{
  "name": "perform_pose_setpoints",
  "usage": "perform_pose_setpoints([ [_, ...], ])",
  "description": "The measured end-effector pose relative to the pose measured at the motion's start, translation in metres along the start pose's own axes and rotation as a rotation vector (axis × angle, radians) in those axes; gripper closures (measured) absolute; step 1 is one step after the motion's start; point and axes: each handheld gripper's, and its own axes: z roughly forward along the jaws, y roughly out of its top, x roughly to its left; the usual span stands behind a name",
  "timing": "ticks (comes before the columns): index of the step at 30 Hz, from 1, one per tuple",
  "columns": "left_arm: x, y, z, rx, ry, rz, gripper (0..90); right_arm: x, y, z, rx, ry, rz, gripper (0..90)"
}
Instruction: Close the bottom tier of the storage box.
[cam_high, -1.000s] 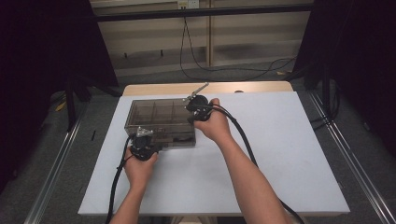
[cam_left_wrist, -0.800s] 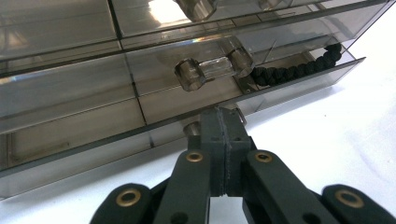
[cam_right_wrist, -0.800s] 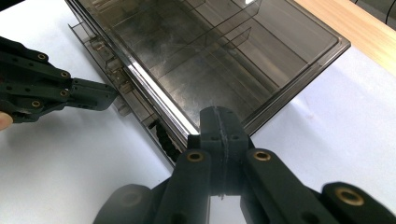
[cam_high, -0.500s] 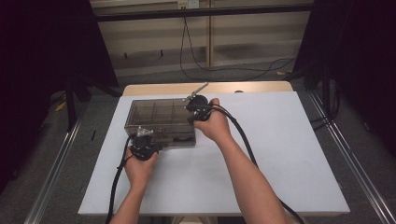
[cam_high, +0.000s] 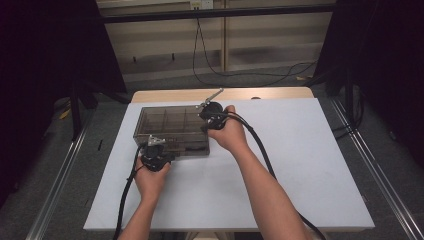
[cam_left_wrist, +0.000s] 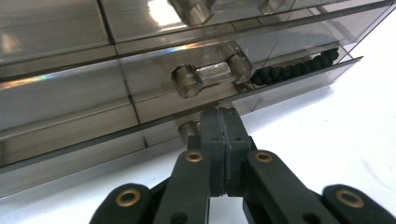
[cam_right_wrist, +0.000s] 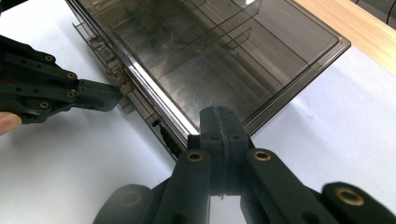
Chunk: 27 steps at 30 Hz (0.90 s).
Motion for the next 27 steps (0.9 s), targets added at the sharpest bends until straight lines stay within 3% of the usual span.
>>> perform_pose_setpoints([
  [27, -0.0008, 0.002, 0.0038, -0.013, 0.01, -0.001, 89.9, -0.0006, -0.0005, 0.0001, -0.004, 0.003, -0.003, 90.0],
])
